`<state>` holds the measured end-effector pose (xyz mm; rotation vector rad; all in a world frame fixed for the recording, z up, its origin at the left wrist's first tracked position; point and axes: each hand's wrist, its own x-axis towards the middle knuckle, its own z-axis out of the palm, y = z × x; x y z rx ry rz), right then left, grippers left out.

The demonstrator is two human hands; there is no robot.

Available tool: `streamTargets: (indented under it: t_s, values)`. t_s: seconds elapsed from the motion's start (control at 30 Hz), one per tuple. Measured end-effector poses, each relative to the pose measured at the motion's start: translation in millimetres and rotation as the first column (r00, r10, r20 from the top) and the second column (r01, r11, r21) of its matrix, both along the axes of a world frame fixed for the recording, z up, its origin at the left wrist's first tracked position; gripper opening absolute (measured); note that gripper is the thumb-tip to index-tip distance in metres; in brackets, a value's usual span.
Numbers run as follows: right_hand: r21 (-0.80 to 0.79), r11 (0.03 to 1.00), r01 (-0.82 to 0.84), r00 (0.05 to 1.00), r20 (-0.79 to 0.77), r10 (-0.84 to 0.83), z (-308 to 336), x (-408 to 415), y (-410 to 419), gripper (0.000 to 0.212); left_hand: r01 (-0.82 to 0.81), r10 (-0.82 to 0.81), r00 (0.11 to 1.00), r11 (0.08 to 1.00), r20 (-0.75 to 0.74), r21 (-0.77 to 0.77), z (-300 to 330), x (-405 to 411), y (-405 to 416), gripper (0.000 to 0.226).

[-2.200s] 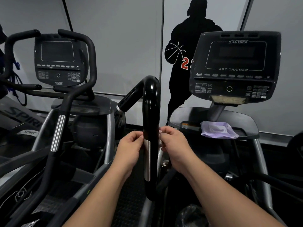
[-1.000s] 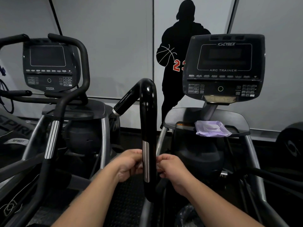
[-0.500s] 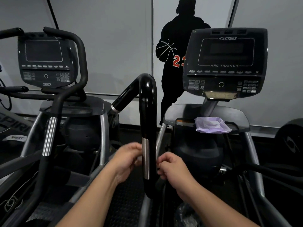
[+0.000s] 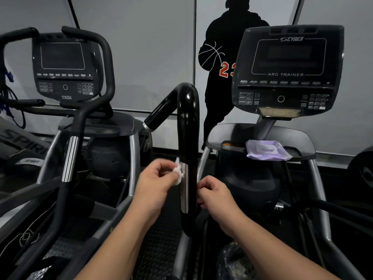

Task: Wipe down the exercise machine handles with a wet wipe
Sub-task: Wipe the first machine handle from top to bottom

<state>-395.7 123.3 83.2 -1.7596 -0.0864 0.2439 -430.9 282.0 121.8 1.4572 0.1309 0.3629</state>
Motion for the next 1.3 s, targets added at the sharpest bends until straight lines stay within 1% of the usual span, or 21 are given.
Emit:
streamTargets:
  t_s: [0.03,0.07,0.13,0.2,0.27,0.3,0.4,0.47,0.53,0.6,0.63,0.7,0.77,0.93,1.0,1.03,1.1,1.17,1.2,1.23,1.3]
  values:
    - [0.002,1.000,-0.001,1.000,-0.002,0.001,1,0,0,0.015,-0.007,0.007,0.999,1.000,0.046,0.011,6,0,-2,0.016]
    - [0.008,1.000,-0.003,1.000,-0.003,0.003,1,0,0,0.015,-0.025,0.020,0.997,0.997,0.076,0.066,6,-1,-4,0.012]
    - [0.019,1.000,-0.005,1.000,-0.003,0.005,0,0,0,0.014,-0.105,0.084,0.992,0.961,0.092,0.254,-12,-9,-11,0.014]
    - [0.017,1.000,-0.008,1.000,0.006,0.008,-1,0,0,0.014,-0.140,0.132,0.990,0.926,0.049,0.351,-40,-21,-20,0.026]
    - [0.013,1.000,-0.009,1.000,0.015,0.009,-1,0,0,0.014,-0.128,0.150,0.988,0.921,-0.030,0.369,-57,-29,-24,0.033]
    - [0.018,1.000,-0.009,1.000,0.017,0.009,1,0,0,0.014,-0.139,0.161,0.987,0.914,-0.028,0.381,-57,-27,-24,0.035]
    - [0.037,0.999,-0.014,1.000,-0.001,0.014,3,-1,0,0.018,-0.247,0.200,0.968,0.868,0.153,0.430,-30,-15,-24,0.036]
    - [0.034,0.999,-0.013,1.000,-0.010,0.013,3,0,-1,0.023,-0.305,0.205,0.942,0.855,0.267,0.419,-6,-9,-25,0.034]
    - [0.026,1.000,-0.017,1.000,-0.013,0.017,5,0,-2,0.025,-0.331,0.212,0.929,0.843,0.302,0.424,-6,-8,-23,0.031]
    - [0.034,0.999,-0.019,1.000,-0.016,0.020,8,1,-2,0.025,-0.310,0.210,0.943,0.835,0.256,0.455,-31,-14,-24,0.022]
    - [0.035,0.999,-0.023,1.000,-0.016,0.023,8,0,-3,0.023,-0.280,0.212,0.958,0.840,0.193,0.464,-51,-21,-26,0.021]
    - [0.028,0.999,-0.037,0.999,-0.018,0.038,9,-1,-4,0.020,-0.223,0.232,0.972,0.866,0.035,0.448,-82,-36,-34,0.028]
    - [0.025,0.999,-0.042,0.999,-0.016,0.042,10,-2,-5,0.020,-0.232,0.270,0.962,0.881,-0.034,0.412,-91,-39,-38,0.032]
    - [0.042,0.999,-0.034,0.999,-0.014,0.034,11,-5,-7,0.019,-0.309,0.277,0.950,0.900,0.145,0.307,-48,-21,-34,0.033]
    - [0.056,0.998,-0.033,0.999,-0.020,0.034,11,-6,-7,0.019,-0.319,0.279,0.945,0.899,0.168,0.300,-46,-20,-35,0.032]
    - [0.068,0.997,-0.036,0.999,-0.028,0.038,11,-7,-8,0.019,-0.319,0.286,0.947,0.894,0.146,0.316,-53,-22,-36,0.031]
    - [0.093,0.995,-0.045,0.997,-0.056,0.051,12,-9,-11,0.020,-0.312,0.326,0.945,0.875,0.028,0.370,-80,-32,-43,0.032]
    - [0.096,0.993,-0.063,0.994,-0.078,0.071,13,-11,-13,0.018,-0.301,0.364,0.925,0.875,-0.106,0.379,-104,-41,-49,0.032]
    - [0.093,0.993,-0.069,0.994,-0.083,0.077,14,-11,-14,0.019,-0.304,0.375,0.917,0.878,-0.136,0.370,-107,-41,-49,0.031]
    - [0.091,0.993,-0.070,0.993,-0.083,0.078,15,-11,-14,0.019,-0.312,0.380,0.915,0.880,-0.138,0.358,-104,-38,-48,0.029]
    - [0.084,0.995,-0.061,0.994,-0.084,0.068,15,-11,-13,0.021,-0.354,0.395,0.917,0.867,-0.050,0.351,-82,-26,-44,0.023]
